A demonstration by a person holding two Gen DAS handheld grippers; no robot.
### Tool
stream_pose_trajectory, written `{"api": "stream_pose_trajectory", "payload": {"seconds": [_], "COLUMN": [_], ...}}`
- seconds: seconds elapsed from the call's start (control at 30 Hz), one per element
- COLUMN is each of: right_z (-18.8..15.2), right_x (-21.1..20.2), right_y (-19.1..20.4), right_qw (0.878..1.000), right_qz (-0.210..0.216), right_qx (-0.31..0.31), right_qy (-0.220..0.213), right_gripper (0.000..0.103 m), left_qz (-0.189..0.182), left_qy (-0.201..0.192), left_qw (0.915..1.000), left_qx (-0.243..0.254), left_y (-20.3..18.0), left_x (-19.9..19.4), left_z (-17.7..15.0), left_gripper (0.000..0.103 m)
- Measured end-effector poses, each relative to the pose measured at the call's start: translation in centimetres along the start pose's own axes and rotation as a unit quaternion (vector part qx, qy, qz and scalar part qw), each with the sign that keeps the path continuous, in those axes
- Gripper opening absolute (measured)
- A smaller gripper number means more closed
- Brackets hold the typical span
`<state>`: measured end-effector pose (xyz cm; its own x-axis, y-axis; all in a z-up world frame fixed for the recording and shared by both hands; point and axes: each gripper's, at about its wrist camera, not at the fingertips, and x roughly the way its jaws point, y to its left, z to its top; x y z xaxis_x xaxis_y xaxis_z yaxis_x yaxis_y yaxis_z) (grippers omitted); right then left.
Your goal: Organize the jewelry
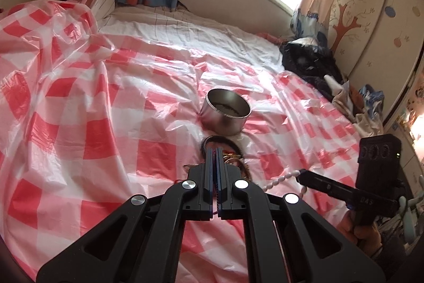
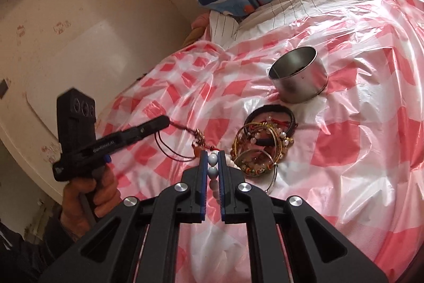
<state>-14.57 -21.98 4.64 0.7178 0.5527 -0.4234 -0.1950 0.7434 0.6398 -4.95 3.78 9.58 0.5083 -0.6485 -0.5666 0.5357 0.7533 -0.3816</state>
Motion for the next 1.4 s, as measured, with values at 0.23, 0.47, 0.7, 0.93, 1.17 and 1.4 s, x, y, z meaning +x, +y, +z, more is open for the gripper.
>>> {"api": "stream_pose_trajectory", "payload": {"seconds": [0.23,0.47,0.7,0.93,1.17,1.4], "right_z": [3.3,2.1,0.4,-0.3,1.0,6.3], "right_x": [-0.9,2.7,7.8,16.4,10.6,4.0], "right_y": [0.0,1.5,6.1,4.9,4.3,1.7], "right_qw": [1.000,0.992,0.979,0.958,0.981,0.992], "right_qz": [0.005,-0.079,-0.069,-0.102,-0.073,-0.081], "right_qx": [-0.009,-0.082,-0.175,-0.168,-0.132,-0.092], "right_qy": [-0.027,0.044,0.079,0.208,0.125,0.033], "right_gripper": [0.008,0.065,0.066,0.033,0.008,0.008], "left_qz": [0.008,0.039,0.041,0.042,0.003,-0.057], "left_qy": [0.005,0.002,-0.031,-0.044,-0.035,-0.018], "left_qw": [0.9999,0.9988,0.9979,0.9973,0.9991,0.9982], "left_qx": [-0.006,-0.028,-0.039,-0.040,-0.026,-0.001], "left_y": [0.0,1.6,2.3,2.5,0.7,-3.6], "left_x": [0.6,0.3,-1.5,-2.1,-0.9,3.4], "left_z": [0.3,0.3,1.0,1.2,2.2,6.2], "left_gripper": [0.002,0.002,0.002,0.002,0.002,0.002]}}
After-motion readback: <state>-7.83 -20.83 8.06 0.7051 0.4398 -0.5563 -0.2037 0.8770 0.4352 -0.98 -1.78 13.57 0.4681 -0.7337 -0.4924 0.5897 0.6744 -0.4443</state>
